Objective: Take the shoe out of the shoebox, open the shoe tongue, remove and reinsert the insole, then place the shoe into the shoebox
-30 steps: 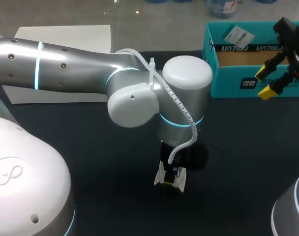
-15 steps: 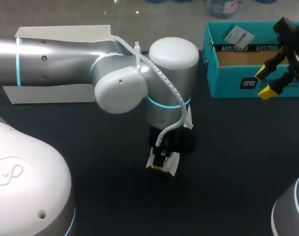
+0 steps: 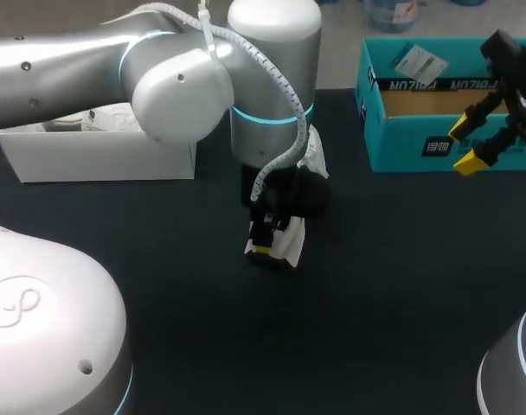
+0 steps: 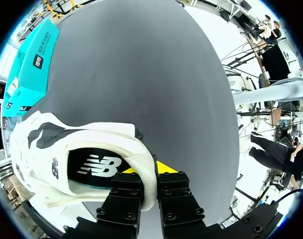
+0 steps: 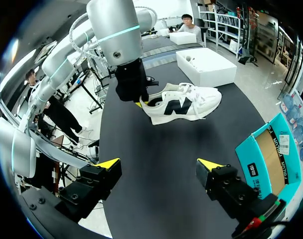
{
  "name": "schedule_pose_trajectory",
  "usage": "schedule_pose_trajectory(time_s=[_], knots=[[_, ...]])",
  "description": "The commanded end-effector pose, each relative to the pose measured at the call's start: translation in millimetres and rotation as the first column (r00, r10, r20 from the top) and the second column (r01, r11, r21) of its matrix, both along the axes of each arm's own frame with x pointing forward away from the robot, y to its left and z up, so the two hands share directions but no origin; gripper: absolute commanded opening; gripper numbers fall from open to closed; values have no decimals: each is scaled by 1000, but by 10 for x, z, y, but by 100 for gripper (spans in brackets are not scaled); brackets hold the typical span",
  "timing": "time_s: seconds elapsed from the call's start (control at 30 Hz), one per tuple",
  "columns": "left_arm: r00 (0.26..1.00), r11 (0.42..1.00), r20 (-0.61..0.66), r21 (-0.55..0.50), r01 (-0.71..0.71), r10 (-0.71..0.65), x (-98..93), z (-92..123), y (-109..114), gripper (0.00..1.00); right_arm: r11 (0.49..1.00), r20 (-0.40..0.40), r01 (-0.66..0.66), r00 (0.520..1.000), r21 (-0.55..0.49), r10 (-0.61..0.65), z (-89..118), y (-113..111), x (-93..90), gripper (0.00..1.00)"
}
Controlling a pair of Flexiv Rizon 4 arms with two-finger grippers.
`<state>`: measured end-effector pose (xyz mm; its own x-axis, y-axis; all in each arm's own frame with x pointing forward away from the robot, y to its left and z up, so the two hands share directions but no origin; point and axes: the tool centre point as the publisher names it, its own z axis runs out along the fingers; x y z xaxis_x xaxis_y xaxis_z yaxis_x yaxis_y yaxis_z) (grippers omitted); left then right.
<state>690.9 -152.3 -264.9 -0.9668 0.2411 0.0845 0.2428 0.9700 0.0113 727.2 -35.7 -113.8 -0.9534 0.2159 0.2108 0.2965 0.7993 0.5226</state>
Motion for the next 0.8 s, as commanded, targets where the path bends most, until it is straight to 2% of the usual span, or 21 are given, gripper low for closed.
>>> schedule_pose_trajectory(time_s=[0.03, 0.27, 0.8], knots=[[1000, 1000, 27, -3, 2, -2, -12, 367, -3, 0, 1000, -2, -1, 1000, -3, 1, -6, 5, 15, 100], [997, 1000, 77, -18, 11, -9, -43, 548, -29, 0, 1000, -2, -1, 1000, -3, 1, -6, 5, 15, 100], [995, 999, 94, -15, 39, -38, -74, 585, -70, 0, 1000, -2, -1, 1000, -3, 1, -6, 5, 15, 100]])
